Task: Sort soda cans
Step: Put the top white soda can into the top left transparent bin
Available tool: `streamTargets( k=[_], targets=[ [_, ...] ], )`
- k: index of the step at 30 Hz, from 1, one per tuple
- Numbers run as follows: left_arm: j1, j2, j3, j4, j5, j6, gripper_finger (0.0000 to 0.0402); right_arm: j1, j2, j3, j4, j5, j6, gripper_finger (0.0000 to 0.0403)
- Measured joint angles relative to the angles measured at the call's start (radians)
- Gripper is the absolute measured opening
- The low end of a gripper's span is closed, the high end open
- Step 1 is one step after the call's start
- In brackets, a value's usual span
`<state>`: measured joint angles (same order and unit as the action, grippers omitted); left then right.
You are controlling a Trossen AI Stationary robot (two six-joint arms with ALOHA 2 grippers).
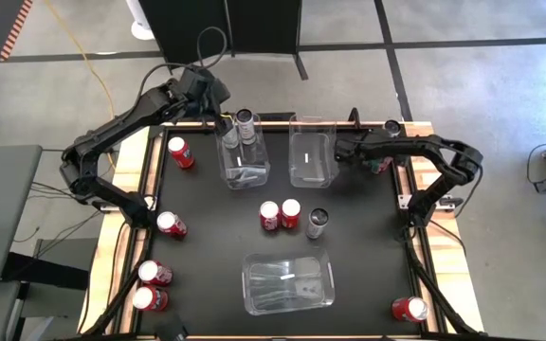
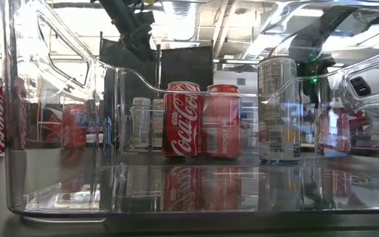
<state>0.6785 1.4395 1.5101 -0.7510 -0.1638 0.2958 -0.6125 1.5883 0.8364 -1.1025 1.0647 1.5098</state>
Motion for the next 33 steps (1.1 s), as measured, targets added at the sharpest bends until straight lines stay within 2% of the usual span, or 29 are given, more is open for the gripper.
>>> streamTargets(
  k=[13, 23, 27, 33],
  targets=[
    [0.000, 0.000, 0.000, 0.004, -0.007, -0.031, 0.0309, -0.057, 0.000, 0.015, 0.030, 0.077, -0.006, 0.0399],
    [0.000, 0.000, 0.000, 0.005, -0.037, -0.055, 0.0309, -0.095, -0.001, 0.015, 0.223, 0.046, -0.242, 0.0399],
    [0.000, 0.000, 0.000, 0.005, -0.039, -0.075, 0.0309, -0.079, -0.001, 0.015, 0.215, 0.058, -0.249, 0.0399],
    [0.000, 0.000, 0.000, 0.008, -0.039, -0.065, 0.0309, -0.128, -0.001, 0.015, 0.231, 0.063, -0.238, 0.0399]
  ],
)
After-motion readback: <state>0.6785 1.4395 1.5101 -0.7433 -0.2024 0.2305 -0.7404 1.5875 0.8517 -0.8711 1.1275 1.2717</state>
